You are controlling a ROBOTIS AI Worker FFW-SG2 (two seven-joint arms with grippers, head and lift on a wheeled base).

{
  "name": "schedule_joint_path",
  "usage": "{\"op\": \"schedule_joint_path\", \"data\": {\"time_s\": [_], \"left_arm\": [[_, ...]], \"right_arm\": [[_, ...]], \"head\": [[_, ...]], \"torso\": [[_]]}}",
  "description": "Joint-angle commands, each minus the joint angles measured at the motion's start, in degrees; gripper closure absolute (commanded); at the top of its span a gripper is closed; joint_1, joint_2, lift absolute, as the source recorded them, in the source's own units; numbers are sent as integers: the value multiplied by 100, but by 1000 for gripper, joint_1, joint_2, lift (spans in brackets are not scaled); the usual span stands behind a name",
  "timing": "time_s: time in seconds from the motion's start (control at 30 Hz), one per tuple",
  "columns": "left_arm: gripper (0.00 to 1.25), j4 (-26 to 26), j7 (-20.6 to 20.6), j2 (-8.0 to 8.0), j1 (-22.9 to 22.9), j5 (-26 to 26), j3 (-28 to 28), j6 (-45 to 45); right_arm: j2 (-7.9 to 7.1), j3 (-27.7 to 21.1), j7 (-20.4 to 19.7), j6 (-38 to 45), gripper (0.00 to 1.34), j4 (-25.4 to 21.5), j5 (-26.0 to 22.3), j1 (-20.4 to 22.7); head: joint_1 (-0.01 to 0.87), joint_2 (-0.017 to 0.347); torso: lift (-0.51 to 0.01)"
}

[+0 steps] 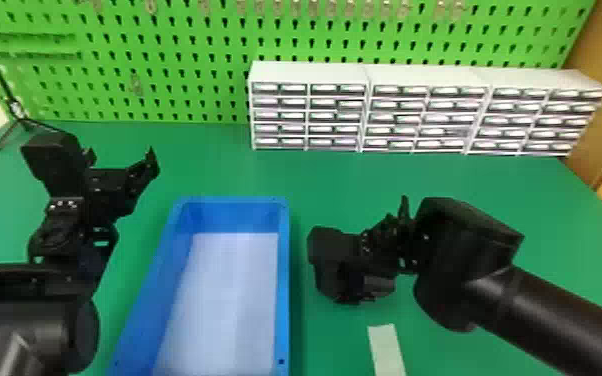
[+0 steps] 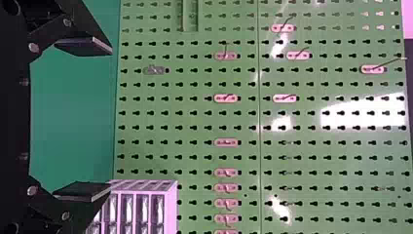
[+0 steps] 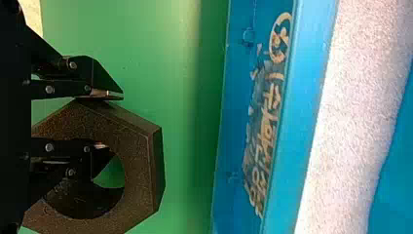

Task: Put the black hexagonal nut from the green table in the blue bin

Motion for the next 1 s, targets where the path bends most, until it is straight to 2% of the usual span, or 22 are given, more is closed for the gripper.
{"op": "schedule_joint_path", "data": {"time_s": [0.0,0.3,0.47,0.8,0.97], "left_arm": [[279,0,0,0,9,0,1,0],[279,-9,0,18,9,0,1,0],[279,-9,0,18,18,0,1,0],[279,-9,0,35,9,9,-8,0],[279,-9,0,35,9,9,-8,0]], "right_arm": [[-31,-223,16,56,987,-100,-23,-10],[-84,-908,245,143,987,-267,-313,-10],[-128,-1339,324,187,987,-311,-796,-37],[-198,-1954,473,284,987,-346,-1429,-89],[-207,-2262,500,284,987,-320,-1983,-54]], "head": [[686,28],[686,28],[686,28],[686,28],[686,28]], "torso": [[-96],[-96],[-96],[-96],[-96]]}}
